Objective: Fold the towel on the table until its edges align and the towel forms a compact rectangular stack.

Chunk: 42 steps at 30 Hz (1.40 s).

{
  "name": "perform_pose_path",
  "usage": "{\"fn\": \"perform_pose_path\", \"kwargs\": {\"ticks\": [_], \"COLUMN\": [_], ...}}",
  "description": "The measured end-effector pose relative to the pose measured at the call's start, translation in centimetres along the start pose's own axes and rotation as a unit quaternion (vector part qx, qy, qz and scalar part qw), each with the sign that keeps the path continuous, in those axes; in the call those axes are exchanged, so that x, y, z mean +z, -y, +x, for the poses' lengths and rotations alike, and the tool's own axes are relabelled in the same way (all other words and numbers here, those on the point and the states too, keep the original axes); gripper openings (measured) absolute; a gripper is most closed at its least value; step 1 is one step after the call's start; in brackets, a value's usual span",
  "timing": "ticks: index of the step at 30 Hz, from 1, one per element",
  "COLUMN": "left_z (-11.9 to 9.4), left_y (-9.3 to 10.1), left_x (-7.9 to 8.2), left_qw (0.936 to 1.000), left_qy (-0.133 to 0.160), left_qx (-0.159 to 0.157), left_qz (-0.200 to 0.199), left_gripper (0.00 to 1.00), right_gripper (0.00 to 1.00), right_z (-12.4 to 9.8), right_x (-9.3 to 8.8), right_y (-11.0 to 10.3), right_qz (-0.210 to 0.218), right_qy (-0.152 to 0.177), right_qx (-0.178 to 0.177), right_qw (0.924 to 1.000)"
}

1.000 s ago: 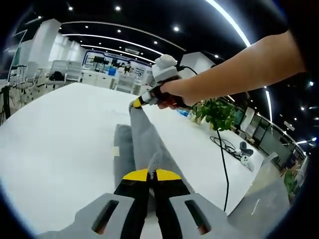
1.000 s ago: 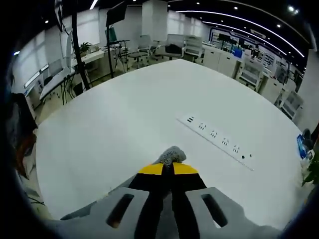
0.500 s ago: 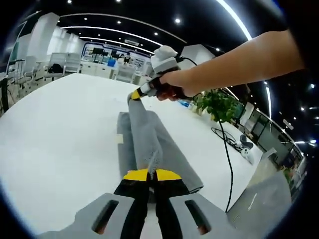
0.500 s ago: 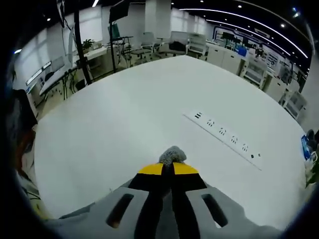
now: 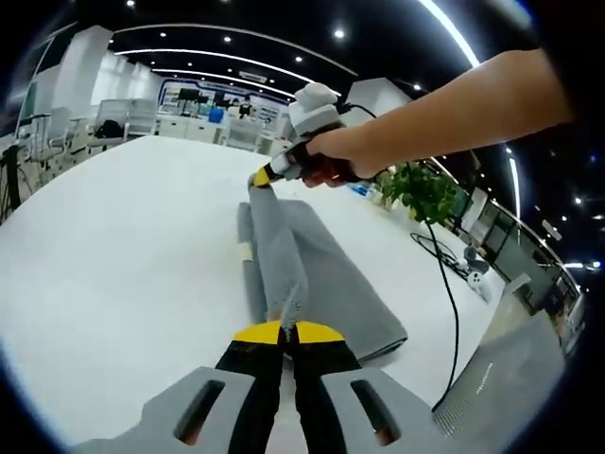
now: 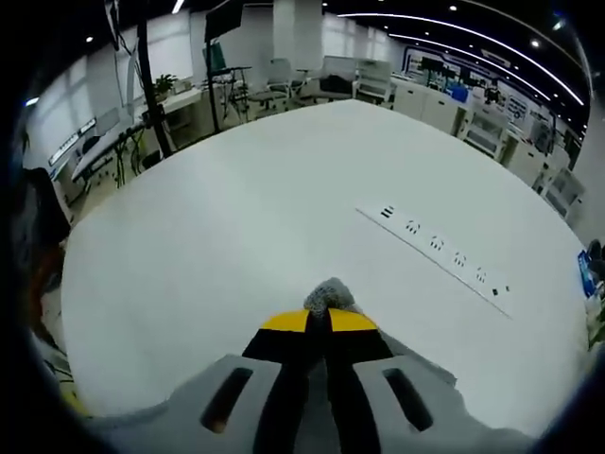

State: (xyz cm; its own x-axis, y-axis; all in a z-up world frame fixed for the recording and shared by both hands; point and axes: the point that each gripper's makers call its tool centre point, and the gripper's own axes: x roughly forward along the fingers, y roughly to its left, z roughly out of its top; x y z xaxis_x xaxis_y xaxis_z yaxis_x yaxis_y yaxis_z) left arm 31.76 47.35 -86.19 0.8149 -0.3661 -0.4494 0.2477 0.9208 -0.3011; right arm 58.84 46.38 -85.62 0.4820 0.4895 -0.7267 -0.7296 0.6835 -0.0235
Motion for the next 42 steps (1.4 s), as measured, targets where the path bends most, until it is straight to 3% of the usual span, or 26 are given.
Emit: {"fn": "perform_pose_path", "kwargs": {"ticks": [14, 31, 42], "left_z": [0.3, 0.3, -1.4], "left_y": [-0.8, -1.9, -2.6], "left_x": [-1.2, -2.3, -3.0], "left_qw": [0.9999, 0.9993, 0.9984], "left_qy": [-0.013, -0.024, -0.029], "left_qx": [0.004, 0.018, 0.036], "left_qz": [-0.011, -0.023, -0.034], "left_gripper": [0.03, 0.04, 0.16], "right_gripper": [0.04, 0.17, 0.22], "right_z": [1.5, 1.3, 0.2], "right_x": [-0.7, 0.8, 1.3], "right_y": [-0.5, -0.6, -0.5], "right_qz": [-0.004, -0.002, 0.000], "right_qy": [-0.006, 0.034, 0.047], "right_qx": [0.005, 0.007, 0.007], "right_qw": [1.0000, 0.9994, 0.9988]}}
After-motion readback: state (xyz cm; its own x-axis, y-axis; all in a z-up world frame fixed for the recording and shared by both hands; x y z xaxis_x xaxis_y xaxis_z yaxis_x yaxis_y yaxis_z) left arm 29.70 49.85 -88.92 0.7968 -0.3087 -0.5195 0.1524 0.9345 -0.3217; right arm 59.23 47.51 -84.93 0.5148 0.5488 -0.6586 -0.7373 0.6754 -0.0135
